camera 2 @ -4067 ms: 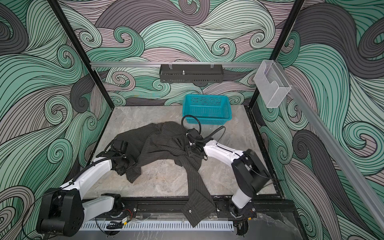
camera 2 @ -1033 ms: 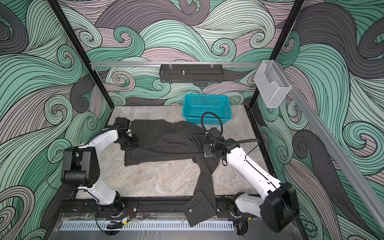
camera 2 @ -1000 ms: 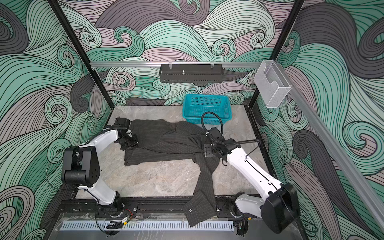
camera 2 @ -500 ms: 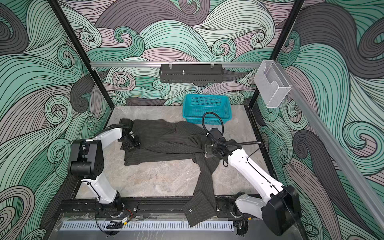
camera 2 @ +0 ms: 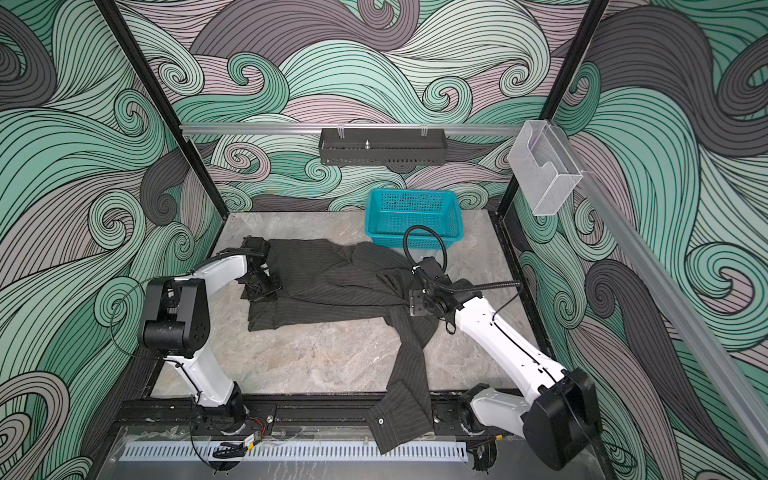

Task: Fold and stack the long sleeve shirts

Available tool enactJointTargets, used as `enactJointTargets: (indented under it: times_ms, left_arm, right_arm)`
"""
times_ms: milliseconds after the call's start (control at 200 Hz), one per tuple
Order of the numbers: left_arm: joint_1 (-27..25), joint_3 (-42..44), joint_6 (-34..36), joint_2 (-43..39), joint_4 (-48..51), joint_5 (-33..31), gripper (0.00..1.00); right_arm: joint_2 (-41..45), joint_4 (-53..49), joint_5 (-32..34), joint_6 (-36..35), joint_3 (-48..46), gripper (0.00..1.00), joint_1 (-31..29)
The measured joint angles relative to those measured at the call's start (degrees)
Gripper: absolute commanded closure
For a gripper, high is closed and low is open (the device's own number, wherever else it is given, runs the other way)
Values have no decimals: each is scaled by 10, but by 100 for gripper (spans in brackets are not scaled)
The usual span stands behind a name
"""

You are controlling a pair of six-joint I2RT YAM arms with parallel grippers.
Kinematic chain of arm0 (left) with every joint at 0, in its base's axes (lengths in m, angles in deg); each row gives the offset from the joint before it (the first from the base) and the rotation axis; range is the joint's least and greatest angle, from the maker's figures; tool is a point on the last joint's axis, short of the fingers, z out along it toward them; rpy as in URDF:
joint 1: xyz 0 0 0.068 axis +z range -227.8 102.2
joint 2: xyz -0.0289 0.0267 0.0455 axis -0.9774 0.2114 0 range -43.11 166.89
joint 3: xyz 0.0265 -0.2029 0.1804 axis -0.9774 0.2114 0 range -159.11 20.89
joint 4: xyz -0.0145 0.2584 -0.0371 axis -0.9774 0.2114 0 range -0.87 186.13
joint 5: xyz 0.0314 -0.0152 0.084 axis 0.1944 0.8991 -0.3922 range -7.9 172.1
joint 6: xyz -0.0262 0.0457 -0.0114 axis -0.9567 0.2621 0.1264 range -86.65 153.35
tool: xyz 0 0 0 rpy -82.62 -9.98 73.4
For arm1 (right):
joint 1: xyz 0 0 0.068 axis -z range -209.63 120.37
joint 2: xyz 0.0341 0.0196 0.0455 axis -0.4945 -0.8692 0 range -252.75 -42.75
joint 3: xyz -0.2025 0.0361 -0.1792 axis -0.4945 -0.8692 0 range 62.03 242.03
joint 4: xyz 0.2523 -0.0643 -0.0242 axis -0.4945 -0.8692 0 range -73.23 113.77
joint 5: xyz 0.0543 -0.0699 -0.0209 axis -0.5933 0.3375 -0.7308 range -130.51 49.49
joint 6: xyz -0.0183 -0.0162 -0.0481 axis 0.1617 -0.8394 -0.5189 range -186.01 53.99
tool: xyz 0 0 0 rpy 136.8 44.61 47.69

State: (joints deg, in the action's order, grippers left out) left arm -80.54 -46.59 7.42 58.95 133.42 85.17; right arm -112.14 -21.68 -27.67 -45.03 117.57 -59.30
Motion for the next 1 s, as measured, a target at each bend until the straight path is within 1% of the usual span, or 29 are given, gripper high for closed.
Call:
enactJointTargets:
  times_ms: [60,135,290,340,375,420,465,520,630,685,826,921,1001]
  left_arm:
    - [-5,3,1,-24,7,-2,100]
    - [-16,23,1,-92,12,-4,100]
    - [-39,112,-7,-320,31,1,100]
    - [-45,147,-17,-379,42,3,100]
    - [-62,169,-30,-417,56,-14,100]
    - [-95,192,-49,-460,73,-40,100]
    - [-126,208,-73,-493,80,-50,100]
    - [-142,225,-108,-529,85,-59,100]
    - [-143,275,-174,-573,83,-80,100]
    - [-143,304,-204,-580,81,-86,100]
    - [-143,383,-283,-586,67,-106,100]
    - [-143,415,-330,-596,52,-135,100]
    - [-134,422,-356,-600,38,-153,100]
  right_arm:
    - [0,0,0,0,0,24,0]
    - [0,0,-3,0,0,25,0]
    - [-20,2,-28,7,0,28,0]
    - [-35,2,-39,11,0,28,0]
    - [-47,3,-48,14,0,28,0]
    - [-65,8,-60,20,0,28,0]
    - [-84,15,-71,27,0,27,0]
    - [-108,20,-80,38,4,27,0]
    - [-180,29,-90,64,32,33,2]
    - [-220,36,-93,73,47,37,4]
    - [-319,54,-89,95,64,41,15]
    - [-330,57,-88,106,71,43,22]
    - [-331,60,-89,112,68,47,25]
